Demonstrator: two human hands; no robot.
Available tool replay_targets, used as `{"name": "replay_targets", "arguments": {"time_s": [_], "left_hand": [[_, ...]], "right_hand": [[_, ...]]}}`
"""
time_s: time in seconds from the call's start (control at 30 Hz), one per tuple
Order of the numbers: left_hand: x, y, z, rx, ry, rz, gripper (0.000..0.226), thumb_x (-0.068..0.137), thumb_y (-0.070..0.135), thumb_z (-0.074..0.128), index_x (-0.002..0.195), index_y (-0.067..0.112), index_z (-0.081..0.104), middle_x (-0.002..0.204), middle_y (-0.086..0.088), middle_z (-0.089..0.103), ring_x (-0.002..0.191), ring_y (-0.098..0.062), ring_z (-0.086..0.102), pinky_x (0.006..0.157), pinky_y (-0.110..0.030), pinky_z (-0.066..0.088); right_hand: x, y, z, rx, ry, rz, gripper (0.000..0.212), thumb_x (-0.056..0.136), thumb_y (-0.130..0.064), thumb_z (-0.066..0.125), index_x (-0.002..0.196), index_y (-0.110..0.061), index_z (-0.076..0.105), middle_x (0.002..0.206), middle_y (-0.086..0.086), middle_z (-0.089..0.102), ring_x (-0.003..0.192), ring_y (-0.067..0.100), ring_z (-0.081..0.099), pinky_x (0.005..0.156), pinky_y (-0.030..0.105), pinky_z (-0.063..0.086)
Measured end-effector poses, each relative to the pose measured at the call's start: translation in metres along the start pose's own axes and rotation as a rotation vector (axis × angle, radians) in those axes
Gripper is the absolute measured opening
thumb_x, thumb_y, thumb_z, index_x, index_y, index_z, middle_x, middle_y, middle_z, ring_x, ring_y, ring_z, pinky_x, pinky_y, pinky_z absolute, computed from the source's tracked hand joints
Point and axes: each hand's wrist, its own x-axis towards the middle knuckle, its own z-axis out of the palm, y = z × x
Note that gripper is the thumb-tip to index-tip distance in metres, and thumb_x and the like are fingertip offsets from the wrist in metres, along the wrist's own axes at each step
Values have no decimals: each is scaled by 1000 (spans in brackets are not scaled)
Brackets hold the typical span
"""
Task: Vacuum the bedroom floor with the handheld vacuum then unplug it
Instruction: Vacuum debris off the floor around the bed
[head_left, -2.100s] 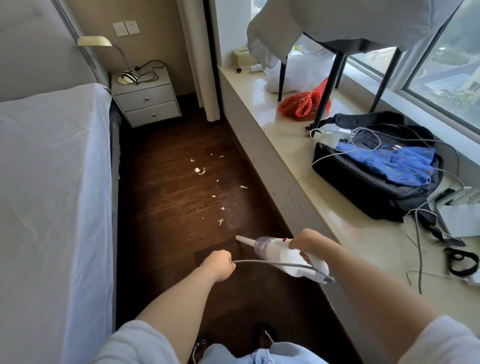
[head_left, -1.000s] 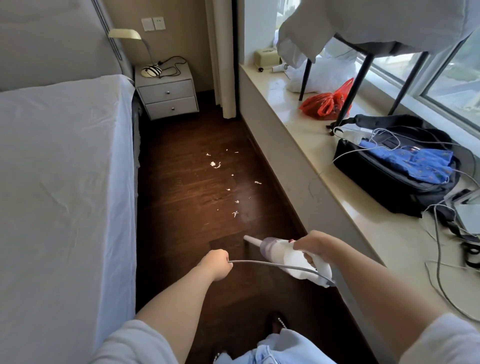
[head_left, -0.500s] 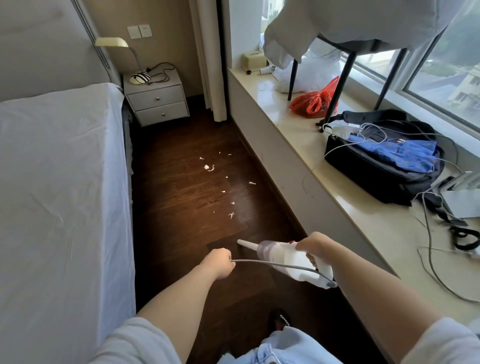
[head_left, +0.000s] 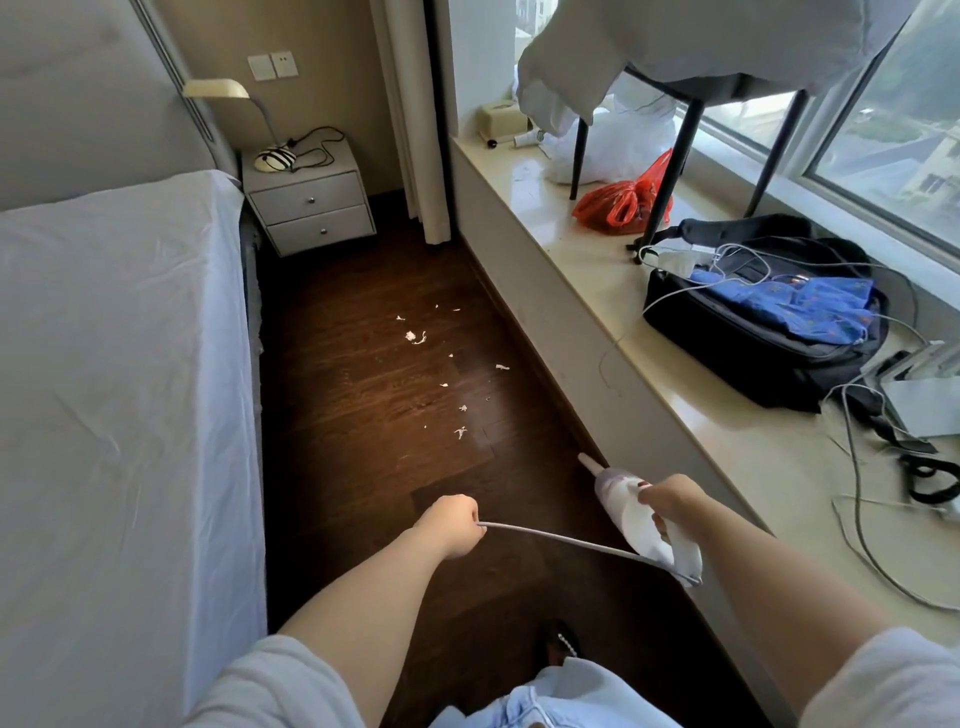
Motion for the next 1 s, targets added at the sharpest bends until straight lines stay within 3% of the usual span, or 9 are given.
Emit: {"name": "replay_targets", "arguments": {"time_s": [0.37, 0.5, 0.73, 0.87, 1.0], "left_hand": [[4, -6, 8, -22, -1, -45, 19, 96, 24, 52, 109, 14, 61, 104, -4, 63, 84, -12, 57, 71, -20, 46], [2, -12, 7, -64, 18, -100, 19, 95, 25, 52, 108, 15, 61, 101, -2, 63, 85, -13, 60, 75, -22, 50], [-1, -23, 0, -93, 77, -208, 20, 96, 26, 50, 108, 15, 61, 105, -4, 63, 82, -12, 56, 74, -21, 46], [3, -21, -3, -96, 108, -250, 21, 97, 27, 49, 109, 15, 61, 107, -3, 63, 81, -11, 54, 72, -19, 43], [11, -8, -2, -113, 112, -254, 20, 97, 25, 49, 109, 15, 60, 107, -3, 63, 83, -11, 56, 74, -18, 45]], "right_hand": [[6, -5, 4, 75, -43, -26, 44, 92, -16, 59, 126, 9, 48, 64, 11, 52, 47, 18, 48, 33, 10, 36], [10, -26, 8, 46, -90, -70, 35, 91, -16, 60, 115, 8, 53, 64, 10, 52, 46, 17, 48, 33, 11, 38], [15, -68, 30, -105, -169, -164, 46, 95, -32, 53, 123, 4, 55, 70, 7, 57, 60, 19, 55, 54, 24, 42], [19, -82, 39, -148, -236, -166, 50, 98, -33, 49, 130, 5, 50, 70, 5, 49, 60, 17, 46, 55, 26, 38], [22, -90, 38, -240, -209, -225, 43, 98, -29, 48, 124, 4, 55, 89, 10, 59, 81, 25, 56, 70, 27, 42]]}}
